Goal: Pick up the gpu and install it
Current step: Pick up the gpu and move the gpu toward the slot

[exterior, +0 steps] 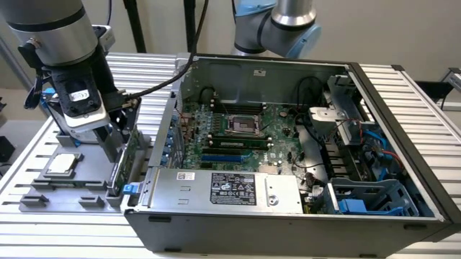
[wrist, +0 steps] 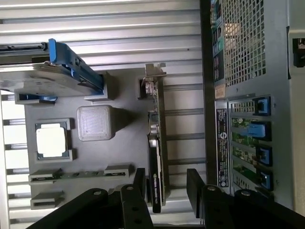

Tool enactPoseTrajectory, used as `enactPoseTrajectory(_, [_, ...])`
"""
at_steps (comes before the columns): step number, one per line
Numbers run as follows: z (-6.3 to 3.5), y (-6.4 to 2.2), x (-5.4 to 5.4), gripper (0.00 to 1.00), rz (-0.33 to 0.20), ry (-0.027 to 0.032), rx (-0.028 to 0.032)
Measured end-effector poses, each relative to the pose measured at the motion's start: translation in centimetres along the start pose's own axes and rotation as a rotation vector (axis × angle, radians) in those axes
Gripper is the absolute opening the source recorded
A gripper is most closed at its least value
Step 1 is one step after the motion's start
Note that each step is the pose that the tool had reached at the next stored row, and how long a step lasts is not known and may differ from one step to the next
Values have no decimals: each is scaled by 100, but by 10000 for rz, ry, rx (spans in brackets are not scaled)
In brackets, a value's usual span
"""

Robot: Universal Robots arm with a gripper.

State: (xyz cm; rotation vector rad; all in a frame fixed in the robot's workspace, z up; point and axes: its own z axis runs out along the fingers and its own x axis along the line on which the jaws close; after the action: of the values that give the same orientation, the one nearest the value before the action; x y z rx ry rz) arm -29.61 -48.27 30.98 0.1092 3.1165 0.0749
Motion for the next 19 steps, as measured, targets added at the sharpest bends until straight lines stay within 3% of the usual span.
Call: enactPoseTrajectory(19, [346, -17, 5, 48, 88, -5, 1])
